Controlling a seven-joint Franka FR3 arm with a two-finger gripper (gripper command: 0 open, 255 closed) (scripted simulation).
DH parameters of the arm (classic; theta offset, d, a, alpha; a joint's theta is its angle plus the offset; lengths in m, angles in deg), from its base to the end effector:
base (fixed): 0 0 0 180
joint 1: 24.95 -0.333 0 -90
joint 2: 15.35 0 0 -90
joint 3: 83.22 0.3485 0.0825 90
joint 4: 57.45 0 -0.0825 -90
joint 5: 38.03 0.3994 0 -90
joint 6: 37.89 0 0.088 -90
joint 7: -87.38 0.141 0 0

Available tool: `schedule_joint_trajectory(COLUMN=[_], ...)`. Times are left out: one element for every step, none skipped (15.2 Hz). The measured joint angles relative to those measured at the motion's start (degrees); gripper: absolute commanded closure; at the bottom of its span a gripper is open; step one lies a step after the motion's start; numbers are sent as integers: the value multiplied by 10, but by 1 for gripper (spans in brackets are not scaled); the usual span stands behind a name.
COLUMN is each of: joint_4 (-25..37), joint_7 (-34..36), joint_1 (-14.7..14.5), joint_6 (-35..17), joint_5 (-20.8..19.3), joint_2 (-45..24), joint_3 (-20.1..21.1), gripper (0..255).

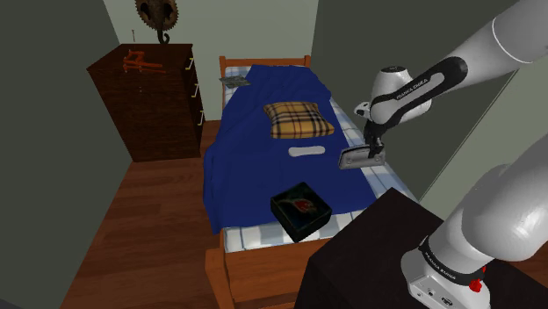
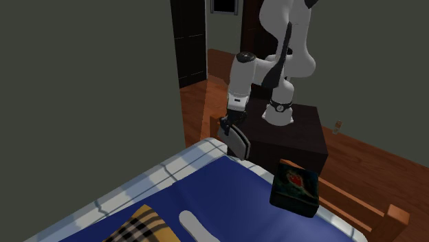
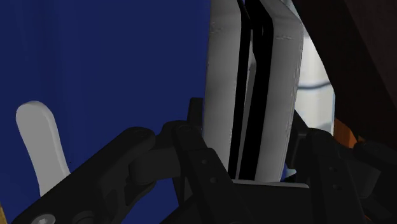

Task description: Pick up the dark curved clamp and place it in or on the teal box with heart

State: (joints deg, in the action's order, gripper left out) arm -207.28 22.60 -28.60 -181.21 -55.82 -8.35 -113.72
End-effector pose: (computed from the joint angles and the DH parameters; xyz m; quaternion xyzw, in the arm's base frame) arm 0.3888 -0.1957 0.2732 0.8954 0.4410 -0.0440 0.0426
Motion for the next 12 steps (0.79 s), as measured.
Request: schedule_joint_trajectory(joint_4=[1,-9,-14,-17,-21,-20,-24,-23,-25,-23,-21,-20], joint_7=[17,38,56,72,88,103,124,139,155,168,182,196], joint_1=[-9,-15,-21,-27,-34,-42,-52,-60,-68,-76,-84,-93], joint_6=[4,8,12,18,19,24,27,31,34,39,43,45], joint_5=[3,-2,-4,-5,-4,0,2,7,10,14,20,24], joint_2=[0,11,18,25,28,30,33,35,37,37,37,36], joint_3=[11,22,33,42,52,62,76,87,97,106,117,126], gripper=[255,255,255,255,255,255,255,255,255,255,255,255])
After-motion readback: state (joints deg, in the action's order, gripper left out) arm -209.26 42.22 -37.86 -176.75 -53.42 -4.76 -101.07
